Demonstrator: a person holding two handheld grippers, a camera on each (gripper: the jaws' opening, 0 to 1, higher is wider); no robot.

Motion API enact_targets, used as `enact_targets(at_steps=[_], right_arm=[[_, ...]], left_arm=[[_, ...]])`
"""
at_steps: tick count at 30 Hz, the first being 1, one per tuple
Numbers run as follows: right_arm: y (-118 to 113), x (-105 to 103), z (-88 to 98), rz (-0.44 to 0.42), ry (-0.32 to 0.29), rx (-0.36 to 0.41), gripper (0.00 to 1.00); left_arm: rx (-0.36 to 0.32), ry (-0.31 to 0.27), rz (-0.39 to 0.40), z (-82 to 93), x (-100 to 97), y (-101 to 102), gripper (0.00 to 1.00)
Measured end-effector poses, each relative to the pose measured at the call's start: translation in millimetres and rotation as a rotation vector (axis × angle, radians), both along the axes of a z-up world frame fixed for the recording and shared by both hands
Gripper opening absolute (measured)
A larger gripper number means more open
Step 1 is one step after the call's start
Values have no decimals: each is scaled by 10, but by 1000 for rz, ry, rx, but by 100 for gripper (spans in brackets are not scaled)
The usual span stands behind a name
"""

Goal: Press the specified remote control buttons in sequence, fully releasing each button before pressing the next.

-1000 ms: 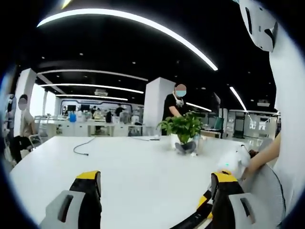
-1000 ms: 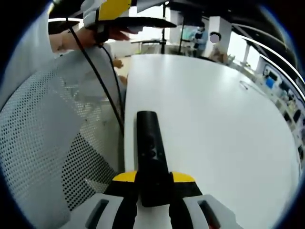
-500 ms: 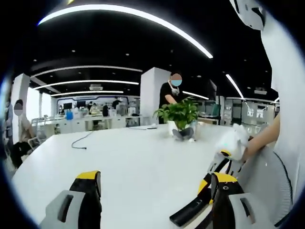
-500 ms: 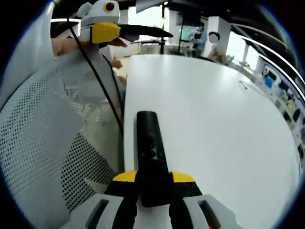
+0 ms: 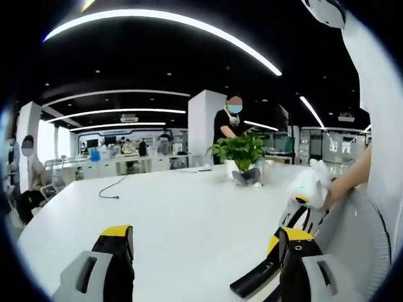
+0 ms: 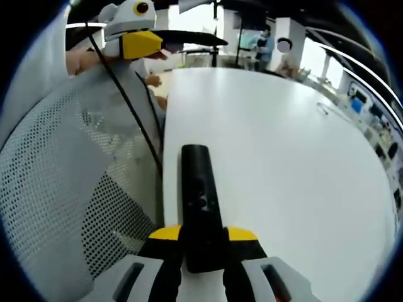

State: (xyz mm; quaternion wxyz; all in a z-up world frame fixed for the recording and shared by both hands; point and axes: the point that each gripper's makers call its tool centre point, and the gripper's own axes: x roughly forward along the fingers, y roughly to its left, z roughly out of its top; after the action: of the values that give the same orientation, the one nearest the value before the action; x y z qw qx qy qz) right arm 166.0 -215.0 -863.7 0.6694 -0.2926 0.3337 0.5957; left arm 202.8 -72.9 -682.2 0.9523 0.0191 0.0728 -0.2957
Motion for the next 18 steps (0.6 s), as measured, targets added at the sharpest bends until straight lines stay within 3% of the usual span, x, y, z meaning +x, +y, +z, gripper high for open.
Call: enact_targets(at_steps=[1, 2, 3, 18], right_arm=[[-1, -1, 0, 2, 0, -3, 21], [0, 0, 1, 4, 3, -8, 21], [-2, 2, 0, 7, 4, -12, 21], [13, 61, -9, 67, -15, -90, 21]], left_arm=[[1, -1, 2, 1, 3, 4, 100], [-1, -2, 6, -228, 13, -76, 100], [-5, -1, 9, -336, 20, -111, 99], [-5, -2, 32, -326, 34, -65, 97]])
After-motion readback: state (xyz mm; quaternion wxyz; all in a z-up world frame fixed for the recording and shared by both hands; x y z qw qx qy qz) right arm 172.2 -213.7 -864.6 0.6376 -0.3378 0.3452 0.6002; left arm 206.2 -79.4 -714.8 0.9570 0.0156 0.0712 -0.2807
